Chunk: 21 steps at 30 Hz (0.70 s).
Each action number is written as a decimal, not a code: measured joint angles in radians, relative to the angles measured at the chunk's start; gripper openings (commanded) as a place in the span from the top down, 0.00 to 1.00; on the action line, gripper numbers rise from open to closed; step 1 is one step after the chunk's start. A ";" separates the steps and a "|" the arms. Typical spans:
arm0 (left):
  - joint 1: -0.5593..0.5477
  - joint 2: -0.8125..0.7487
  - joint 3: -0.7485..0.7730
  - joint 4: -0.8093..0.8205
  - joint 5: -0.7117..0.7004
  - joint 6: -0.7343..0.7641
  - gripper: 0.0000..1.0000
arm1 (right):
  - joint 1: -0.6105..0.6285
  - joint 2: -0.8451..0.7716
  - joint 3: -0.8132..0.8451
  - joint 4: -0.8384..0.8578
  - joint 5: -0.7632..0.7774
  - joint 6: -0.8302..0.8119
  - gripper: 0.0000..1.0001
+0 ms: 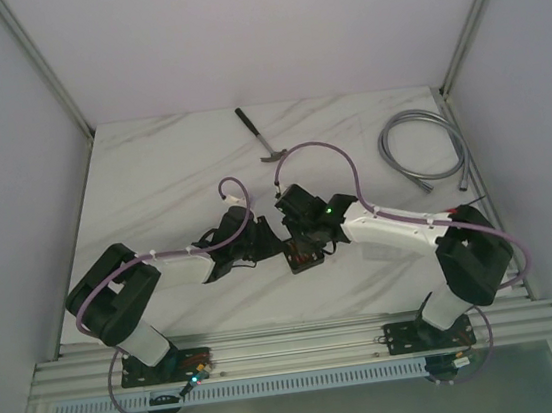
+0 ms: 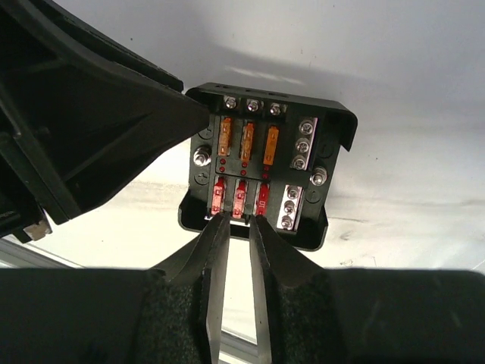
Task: Snap on the fuse box
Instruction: Install the fuse at the fuse box base.
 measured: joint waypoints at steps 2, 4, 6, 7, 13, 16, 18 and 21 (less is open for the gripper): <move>0.000 0.000 0.000 0.000 0.000 0.000 0.59 | -0.001 0.002 0.000 -0.007 0.000 0.012 0.79; 0.000 0.000 0.000 0.000 0.000 0.000 0.59 | -0.003 0.008 0.000 -0.014 0.000 0.022 0.80; 0.000 0.000 0.000 0.000 0.000 0.000 0.59 | -0.005 0.016 0.000 -0.018 0.000 0.029 0.81; 0.000 0.000 0.000 0.000 0.000 0.000 0.59 | -0.007 0.020 0.000 -0.020 0.000 0.030 0.82; 0.000 0.000 0.000 0.000 0.000 0.000 0.59 | -0.014 0.045 0.000 -0.024 0.000 0.040 0.89; 0.000 0.000 0.000 0.000 0.000 0.000 0.59 | -0.016 0.051 0.000 -0.025 0.000 0.040 0.91; 0.000 0.000 0.000 0.000 0.000 0.000 0.59 | -0.016 0.052 0.000 -0.026 0.000 0.040 0.94; 0.000 0.000 0.000 0.000 0.000 0.000 0.59 | -0.018 0.055 0.001 -0.026 0.000 0.040 0.98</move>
